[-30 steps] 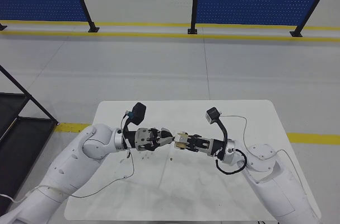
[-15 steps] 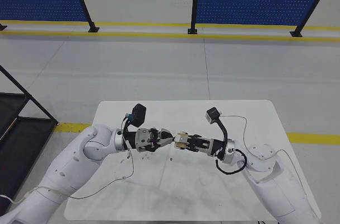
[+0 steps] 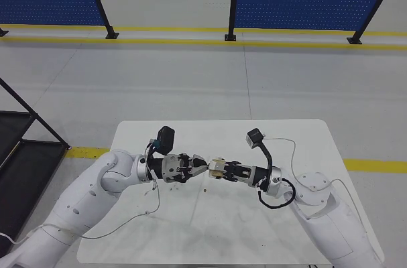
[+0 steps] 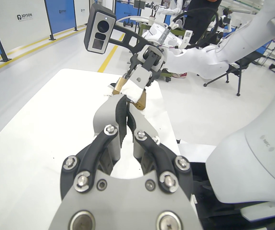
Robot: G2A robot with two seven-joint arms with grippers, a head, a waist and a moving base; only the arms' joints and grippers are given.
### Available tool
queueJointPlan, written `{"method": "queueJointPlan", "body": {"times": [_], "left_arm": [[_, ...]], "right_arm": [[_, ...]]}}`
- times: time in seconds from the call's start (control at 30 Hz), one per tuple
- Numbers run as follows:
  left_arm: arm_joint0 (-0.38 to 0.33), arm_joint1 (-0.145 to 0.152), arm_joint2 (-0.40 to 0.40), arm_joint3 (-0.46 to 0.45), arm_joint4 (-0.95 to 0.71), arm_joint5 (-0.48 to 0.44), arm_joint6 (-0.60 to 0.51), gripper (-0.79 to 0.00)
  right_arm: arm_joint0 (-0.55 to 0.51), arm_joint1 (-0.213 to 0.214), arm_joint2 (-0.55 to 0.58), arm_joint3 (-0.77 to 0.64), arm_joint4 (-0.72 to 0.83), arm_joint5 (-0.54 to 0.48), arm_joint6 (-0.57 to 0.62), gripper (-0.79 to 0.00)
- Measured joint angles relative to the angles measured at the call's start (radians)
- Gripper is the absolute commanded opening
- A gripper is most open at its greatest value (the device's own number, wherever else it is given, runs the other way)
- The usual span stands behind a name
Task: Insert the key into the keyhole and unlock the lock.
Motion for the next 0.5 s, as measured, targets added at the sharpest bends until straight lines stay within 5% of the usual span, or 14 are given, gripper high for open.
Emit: {"method": "queueJointPlan", "body": {"times": [0.5], "left_arm": [[0.011, 0.021, 0.007, -0.024, 0.208, 0.000, 0.179, -0.785]], "right_arm": [[0.000, 0.000, 0.000, 0.000, 0.000, 0.000, 0.000, -0.785]]}}
